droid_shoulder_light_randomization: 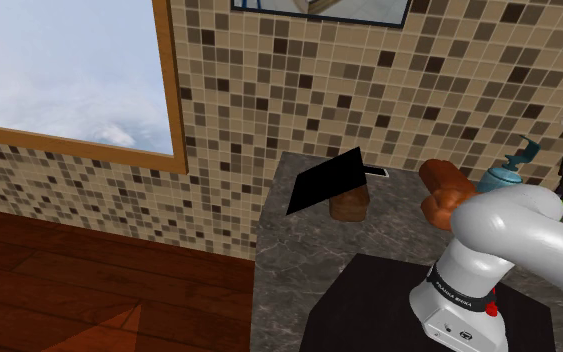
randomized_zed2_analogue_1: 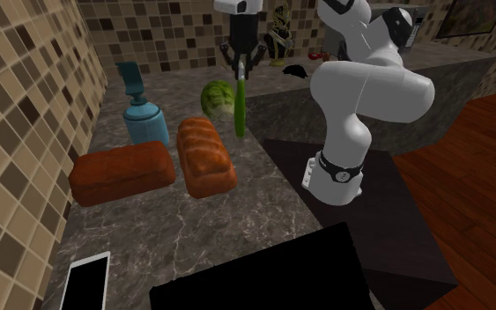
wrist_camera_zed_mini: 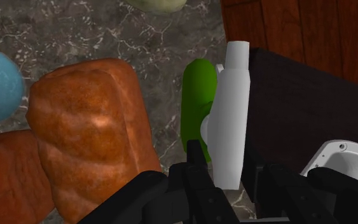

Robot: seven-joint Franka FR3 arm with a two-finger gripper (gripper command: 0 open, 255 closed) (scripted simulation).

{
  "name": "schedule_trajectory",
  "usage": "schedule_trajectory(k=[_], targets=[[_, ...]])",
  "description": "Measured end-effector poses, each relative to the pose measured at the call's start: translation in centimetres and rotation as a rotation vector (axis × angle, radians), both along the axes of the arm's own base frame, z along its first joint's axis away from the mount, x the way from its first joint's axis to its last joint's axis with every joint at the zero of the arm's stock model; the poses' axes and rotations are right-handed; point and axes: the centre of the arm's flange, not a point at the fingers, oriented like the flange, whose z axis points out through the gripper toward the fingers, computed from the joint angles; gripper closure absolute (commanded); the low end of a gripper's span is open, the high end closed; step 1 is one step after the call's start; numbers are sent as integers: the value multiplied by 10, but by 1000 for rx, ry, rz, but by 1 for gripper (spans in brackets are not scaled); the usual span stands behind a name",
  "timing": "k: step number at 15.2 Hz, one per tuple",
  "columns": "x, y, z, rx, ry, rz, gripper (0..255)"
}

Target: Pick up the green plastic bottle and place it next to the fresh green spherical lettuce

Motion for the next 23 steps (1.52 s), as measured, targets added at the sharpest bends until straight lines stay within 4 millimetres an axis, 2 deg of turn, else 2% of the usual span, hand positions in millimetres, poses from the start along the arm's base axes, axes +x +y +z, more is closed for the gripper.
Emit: schedule_trajectory(k=[6, 13, 14, 20, 23], targets=[[1, 0, -32, 0, 0, 0, 255], [1, 1, -36, 0, 0, 0, 255], [1, 1, -36, 0, 0, 0, 0], [1, 1, -36, 0, 0, 0, 0], [2, 2, -6, -1, 1, -1, 0]])
